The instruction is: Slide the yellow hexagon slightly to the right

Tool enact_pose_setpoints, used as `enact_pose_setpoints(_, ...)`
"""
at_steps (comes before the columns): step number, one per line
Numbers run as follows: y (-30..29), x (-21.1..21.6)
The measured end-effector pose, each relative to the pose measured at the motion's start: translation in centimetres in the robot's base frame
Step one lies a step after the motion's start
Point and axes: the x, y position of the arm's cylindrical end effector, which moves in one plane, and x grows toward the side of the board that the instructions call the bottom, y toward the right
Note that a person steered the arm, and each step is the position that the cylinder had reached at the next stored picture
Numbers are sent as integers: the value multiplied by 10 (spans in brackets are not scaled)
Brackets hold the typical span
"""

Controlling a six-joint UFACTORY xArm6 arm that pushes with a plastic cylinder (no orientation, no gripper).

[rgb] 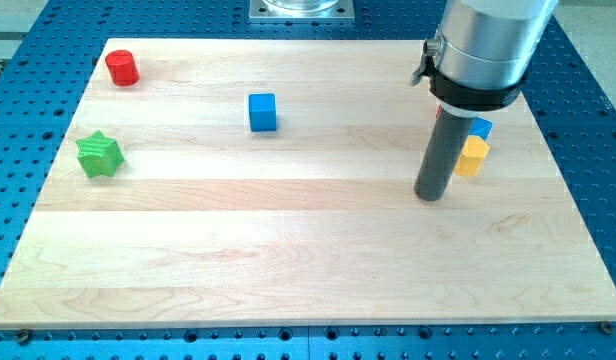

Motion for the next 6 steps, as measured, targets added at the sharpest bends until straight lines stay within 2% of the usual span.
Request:
enact_pose_setpoints(1, -9, -33)
enact_pose_setpoints(2, -8, -46)
enact_pose_setpoints(5, 39, -43)
enact_pose_setpoints(6, 39, -40)
